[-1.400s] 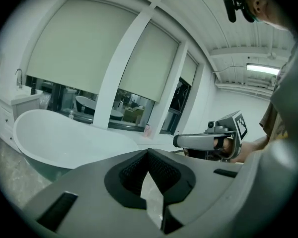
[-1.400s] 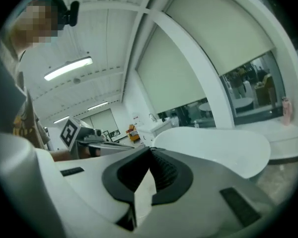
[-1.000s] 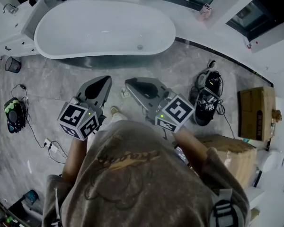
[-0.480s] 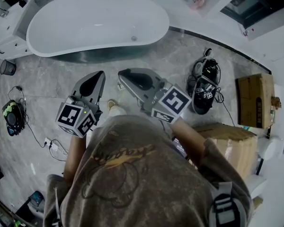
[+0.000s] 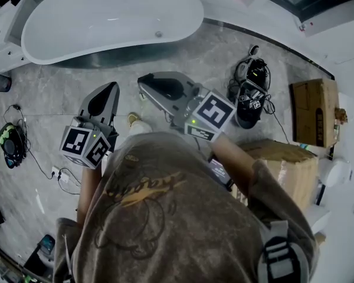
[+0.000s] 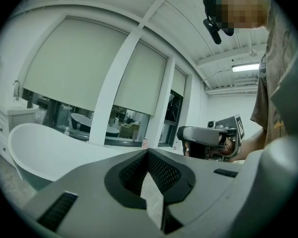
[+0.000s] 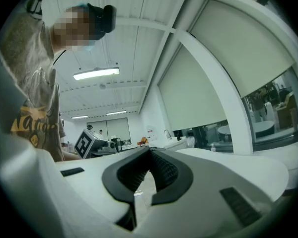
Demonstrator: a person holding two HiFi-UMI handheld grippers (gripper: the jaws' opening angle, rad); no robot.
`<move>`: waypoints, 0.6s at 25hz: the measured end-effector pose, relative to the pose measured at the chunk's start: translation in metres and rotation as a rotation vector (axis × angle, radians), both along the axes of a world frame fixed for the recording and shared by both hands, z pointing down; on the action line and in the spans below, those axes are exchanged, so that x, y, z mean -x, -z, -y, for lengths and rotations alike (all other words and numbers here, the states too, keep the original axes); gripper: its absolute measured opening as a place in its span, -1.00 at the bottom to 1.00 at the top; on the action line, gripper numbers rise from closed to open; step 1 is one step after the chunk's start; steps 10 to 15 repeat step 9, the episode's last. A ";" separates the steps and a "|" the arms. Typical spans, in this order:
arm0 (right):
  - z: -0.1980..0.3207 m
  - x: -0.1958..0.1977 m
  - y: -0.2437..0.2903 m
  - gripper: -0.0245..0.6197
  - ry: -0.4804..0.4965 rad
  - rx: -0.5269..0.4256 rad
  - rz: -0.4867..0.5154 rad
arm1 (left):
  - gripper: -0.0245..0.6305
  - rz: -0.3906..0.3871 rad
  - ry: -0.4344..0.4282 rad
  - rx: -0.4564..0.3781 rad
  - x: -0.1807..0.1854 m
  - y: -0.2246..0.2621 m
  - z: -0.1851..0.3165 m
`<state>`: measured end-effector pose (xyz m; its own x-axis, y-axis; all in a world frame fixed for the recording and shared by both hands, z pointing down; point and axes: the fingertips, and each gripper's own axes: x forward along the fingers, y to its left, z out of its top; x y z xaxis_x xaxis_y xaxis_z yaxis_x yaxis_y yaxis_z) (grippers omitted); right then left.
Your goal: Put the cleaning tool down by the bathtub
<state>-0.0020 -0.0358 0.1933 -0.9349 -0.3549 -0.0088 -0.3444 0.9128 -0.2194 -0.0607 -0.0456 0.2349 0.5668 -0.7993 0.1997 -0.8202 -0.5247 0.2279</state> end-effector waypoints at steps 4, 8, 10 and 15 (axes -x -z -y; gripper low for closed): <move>-0.002 0.007 -0.004 -0.91 0.018 0.010 -0.001 | -0.92 0.000 -0.002 0.016 0.001 -0.005 -0.003; -0.002 0.011 -0.006 -0.91 0.030 0.013 -0.004 | -0.92 -0.001 0.019 0.015 0.008 -0.009 -0.001; -0.002 0.012 -0.007 -0.91 0.032 0.013 -0.005 | -0.92 -0.003 0.023 0.017 0.008 -0.009 -0.001; -0.002 0.012 -0.007 -0.91 0.032 0.013 -0.005 | -0.92 -0.003 0.023 0.017 0.008 -0.009 -0.001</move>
